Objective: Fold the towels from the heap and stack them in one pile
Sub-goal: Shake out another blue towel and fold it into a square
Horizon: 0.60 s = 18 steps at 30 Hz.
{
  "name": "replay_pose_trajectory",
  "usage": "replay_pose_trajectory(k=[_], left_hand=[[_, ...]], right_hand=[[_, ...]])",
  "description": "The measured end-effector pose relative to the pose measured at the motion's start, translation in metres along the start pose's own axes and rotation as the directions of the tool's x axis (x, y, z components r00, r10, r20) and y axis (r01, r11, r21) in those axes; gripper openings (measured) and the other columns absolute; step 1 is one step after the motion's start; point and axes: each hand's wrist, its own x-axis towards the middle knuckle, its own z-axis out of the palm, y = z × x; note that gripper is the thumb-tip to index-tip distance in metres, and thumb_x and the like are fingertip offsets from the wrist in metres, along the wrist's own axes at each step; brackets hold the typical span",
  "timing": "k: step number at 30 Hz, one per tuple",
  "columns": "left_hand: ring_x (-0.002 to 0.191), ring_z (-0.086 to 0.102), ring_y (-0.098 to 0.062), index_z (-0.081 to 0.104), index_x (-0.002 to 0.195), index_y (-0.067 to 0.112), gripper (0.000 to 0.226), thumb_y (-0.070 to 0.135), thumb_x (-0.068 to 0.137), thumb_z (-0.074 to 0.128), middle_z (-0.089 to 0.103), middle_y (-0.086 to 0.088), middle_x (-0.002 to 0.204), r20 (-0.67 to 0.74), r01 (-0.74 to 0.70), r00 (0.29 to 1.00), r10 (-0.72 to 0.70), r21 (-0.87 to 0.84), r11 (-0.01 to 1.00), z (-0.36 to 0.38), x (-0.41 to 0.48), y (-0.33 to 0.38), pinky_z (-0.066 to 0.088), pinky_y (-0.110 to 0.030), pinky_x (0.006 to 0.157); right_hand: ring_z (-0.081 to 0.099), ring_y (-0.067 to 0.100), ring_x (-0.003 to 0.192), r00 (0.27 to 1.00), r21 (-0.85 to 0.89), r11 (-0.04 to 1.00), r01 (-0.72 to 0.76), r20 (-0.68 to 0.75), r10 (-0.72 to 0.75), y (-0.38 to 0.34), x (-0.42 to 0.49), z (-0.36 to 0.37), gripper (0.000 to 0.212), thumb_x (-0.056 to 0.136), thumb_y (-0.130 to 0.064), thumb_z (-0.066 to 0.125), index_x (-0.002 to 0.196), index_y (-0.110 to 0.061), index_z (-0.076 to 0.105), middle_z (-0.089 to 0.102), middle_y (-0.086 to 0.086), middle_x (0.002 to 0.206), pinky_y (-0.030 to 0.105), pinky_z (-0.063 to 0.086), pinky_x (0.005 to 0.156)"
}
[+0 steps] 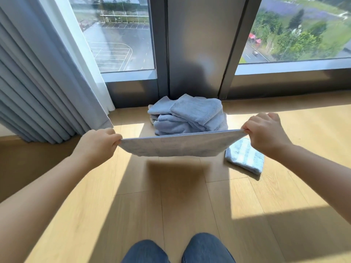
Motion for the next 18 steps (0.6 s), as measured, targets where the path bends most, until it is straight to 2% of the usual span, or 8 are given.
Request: replay_pose_trajectory(k=[2, 5, 8, 10, 12, 14, 16, 18], left_hand=[[0.046, 0.054, -0.028, 0.070, 0.066, 0.010, 0.021, 0.011, 0.081, 0.055, 0.061, -0.005, 0.063, 0.038, -0.048, 0.998, 0.047, 0.015, 0.999, 0.009, -0.022, 0.006, 0.030, -0.023, 0.045], [0.045, 0.053, -0.025, 0.067, 0.058, 0.015, 0.034, 0.022, 0.075, 0.038, 0.059, 0.000, 0.058, 0.112, -0.115, 0.987, 0.111, 0.027, 0.993, 0.034, -0.061, 0.019, 0.024, -0.023, 0.046], [0.045, 0.054, -0.022, 0.066, 0.057, 0.020, 0.015, 0.023, 0.067, 0.055, 0.058, 0.005, 0.053, 0.244, -0.144, 0.959, 0.143, -0.013, 0.989, 0.065, -0.102, 0.035, 0.028, -0.024, 0.043], [0.045, 0.055, -0.020, 0.064, 0.056, 0.023, 0.002, 0.021, 0.057, 0.064, 0.057, 0.007, 0.052, 0.300, -0.118, 0.946, 0.125, -0.041, 0.992, 0.088, -0.123, 0.044, 0.026, -0.022, 0.045], [0.046, 0.056, -0.018, 0.062, 0.055, 0.025, 0.015, 0.016, 0.052, 0.074, 0.058, 0.008, 0.052, 0.383, -0.087, 0.919, 0.098, -0.045, 0.995, 0.115, -0.135, 0.050, 0.025, -0.022, 0.047], [0.046, 0.057, -0.018, 0.062, 0.053, 0.026, 0.031, 0.012, 0.041, 0.086, 0.057, 0.007, 0.051, 0.465, -0.031, 0.884, 0.045, -0.038, 0.999, 0.137, -0.136, 0.052, 0.030, -0.021, 0.043], [0.046, 0.058, -0.020, 0.062, 0.053, 0.024, 0.034, 0.010, 0.037, 0.089, 0.057, 0.006, 0.050, 0.499, 0.000, 0.866, 0.008, -0.016, 1.000, 0.154, -0.128, 0.054, 0.031, -0.020, 0.044], [0.059, 0.061, -0.023, 0.067, 0.064, 0.021, 0.021, 0.010, 0.058, 0.083, 0.063, 0.003, 0.061, 0.530, 0.019, 0.848, -0.009, -0.012, 1.000, 0.164, -0.113, 0.054, 0.031, -0.024, 0.053]], right_hand=[[0.058, 0.033, 0.070, 1.000, 0.006, 1.000, 0.008, -0.003, -0.008, -0.007, -0.023, 0.010, 0.015, 0.066, 0.006, 0.067, 0.068, -0.008, 0.067, 0.066, 0.007, 0.068, 0.037, 0.031, 0.077], [0.060, 0.030, 0.060, 1.000, 0.026, 1.000, 0.017, 0.018, -0.018, -0.023, -0.064, 0.027, 0.006, 0.061, -0.010, 0.070, 0.060, -0.013, 0.065, 0.062, 0.001, 0.059, 0.033, 0.023, 0.068], [0.061, 0.026, 0.058, 0.983, 0.055, 0.998, -0.001, 0.182, -0.009, -0.039, -0.107, 0.062, 0.035, 0.037, 0.003, 0.083, 0.058, -0.018, 0.065, 0.060, -0.004, 0.057, 0.033, 0.034, 0.071], [0.061, 0.021, 0.056, 0.962, 0.080, 0.997, -0.020, 0.273, -0.003, -0.051, -0.130, 0.086, 0.042, 0.028, 0.001, 0.085, 0.055, -0.023, 0.063, 0.059, -0.007, 0.055, 0.034, 0.045, 0.066], [0.060, 0.018, 0.054, 0.925, 0.083, 0.994, -0.073, 0.378, 0.037, -0.059, -0.146, 0.110, 0.042, 0.025, -0.002, 0.085, 0.053, -0.026, 0.062, 0.058, -0.006, 0.052, 0.034, 0.039, 0.067], [0.061, 0.019, 0.057, 0.887, 0.050, 0.993, -0.103, 0.457, 0.069, -0.063, -0.153, 0.132, 0.037, 0.033, -0.002, 0.084, 0.055, -0.024, 0.064, 0.060, -0.005, 0.055, 0.035, 0.043, 0.066], [0.062, 0.027, 0.081, 0.822, 0.084, 0.979, -0.184, 0.559, 0.107, -0.066, -0.153, 0.147, 0.019, 0.064, -0.003, 0.073, 0.075, -0.018, 0.070, 0.067, 0.000, 0.076, 0.040, 0.043, 0.076], [0.050, 0.025, 0.108, 0.778, 0.071, 0.973, -0.222, 0.614, 0.133, -0.066, -0.144, 0.163, 0.024, 0.090, -0.011, 0.047, 0.106, -0.019, 0.064, 0.062, 0.000, 0.107, 0.036, 0.031, 0.092]])
